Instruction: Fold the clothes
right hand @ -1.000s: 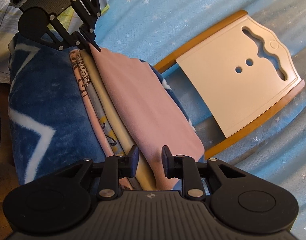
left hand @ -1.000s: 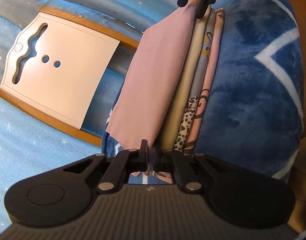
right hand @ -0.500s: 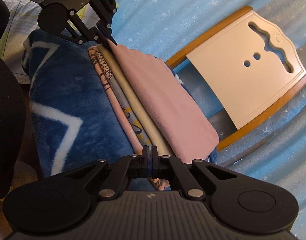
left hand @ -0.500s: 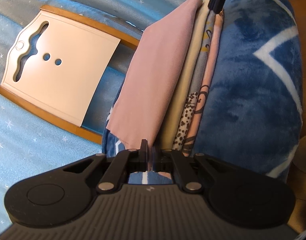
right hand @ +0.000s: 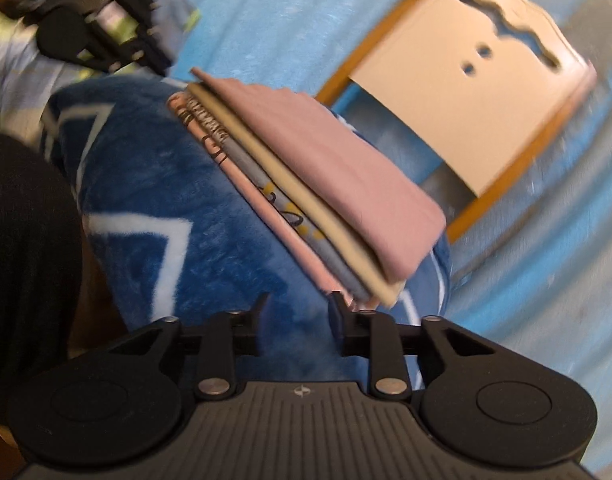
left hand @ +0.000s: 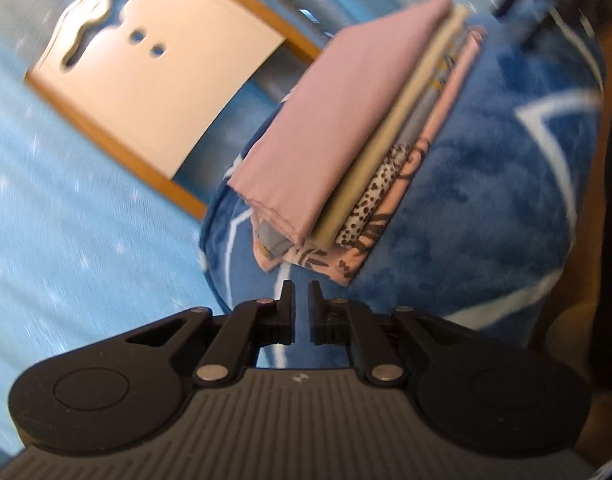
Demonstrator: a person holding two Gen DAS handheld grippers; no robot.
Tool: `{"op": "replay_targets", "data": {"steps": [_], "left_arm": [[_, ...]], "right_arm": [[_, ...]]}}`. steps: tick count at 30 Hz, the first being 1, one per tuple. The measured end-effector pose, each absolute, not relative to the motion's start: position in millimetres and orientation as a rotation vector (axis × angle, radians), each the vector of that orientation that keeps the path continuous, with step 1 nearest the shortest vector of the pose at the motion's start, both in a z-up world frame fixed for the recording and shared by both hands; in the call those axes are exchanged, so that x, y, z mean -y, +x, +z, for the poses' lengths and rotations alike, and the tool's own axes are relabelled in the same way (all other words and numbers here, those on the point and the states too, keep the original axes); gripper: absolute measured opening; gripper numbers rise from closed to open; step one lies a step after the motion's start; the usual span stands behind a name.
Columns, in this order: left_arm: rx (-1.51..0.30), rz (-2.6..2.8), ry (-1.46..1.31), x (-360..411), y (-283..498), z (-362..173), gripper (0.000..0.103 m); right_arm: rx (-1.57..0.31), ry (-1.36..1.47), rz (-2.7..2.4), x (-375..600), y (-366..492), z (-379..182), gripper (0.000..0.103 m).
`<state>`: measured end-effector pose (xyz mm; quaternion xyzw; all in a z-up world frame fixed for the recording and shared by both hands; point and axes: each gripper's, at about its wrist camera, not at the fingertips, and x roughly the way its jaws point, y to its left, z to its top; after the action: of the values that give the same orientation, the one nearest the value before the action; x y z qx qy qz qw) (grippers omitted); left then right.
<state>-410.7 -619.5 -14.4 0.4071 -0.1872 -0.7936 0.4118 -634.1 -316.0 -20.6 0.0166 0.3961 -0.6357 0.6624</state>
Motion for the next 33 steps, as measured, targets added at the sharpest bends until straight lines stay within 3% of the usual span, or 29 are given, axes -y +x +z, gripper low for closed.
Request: {"op": "replay_targets", "data": {"steps": [4,6,10,12,16,21,33], "left_arm": [[0.174,-2.068,0.926,618.5,-413.6,-2.5,0.036],[0.063,-2.068,0.879,617.9,-418.0,-2.3,0.042],[-0.127,-2.039,0.788,620.8,-424.7,-4.6,0.061],[-0.195,-2.023,0.753,623.2,-426.8,-6.2,0.069],[-0.245,-1.982,0.704,625.0,-432.5,-8.4,0.094],[-0.294,-1.931,0.695,630.4,-437.8,-13.4,0.102],[-0.386,-1.911,0.666,640.1,-437.7,-25.3,0.103]], "right_arm": [[-0.721,0.261,-1.542,315.8,-645.4,-15.6,0.046],[-0.593,0.386,-1.601,314.5,-652.5,-13.1,0.056],[-0.386,0.595,-1.684,314.2,-661.6,-17.0,0.063],[-0.348,0.643,-1.724,317.0,-660.9,-20.8,0.068],[-0.35,0.617,-1.789,321.4,-651.4,-21.1,0.092],[-0.364,0.649,-1.826,331.0,-649.6,-27.9,0.101],[-0.374,0.627,-1.853,333.6,-645.7,-35.9,0.103]]}}
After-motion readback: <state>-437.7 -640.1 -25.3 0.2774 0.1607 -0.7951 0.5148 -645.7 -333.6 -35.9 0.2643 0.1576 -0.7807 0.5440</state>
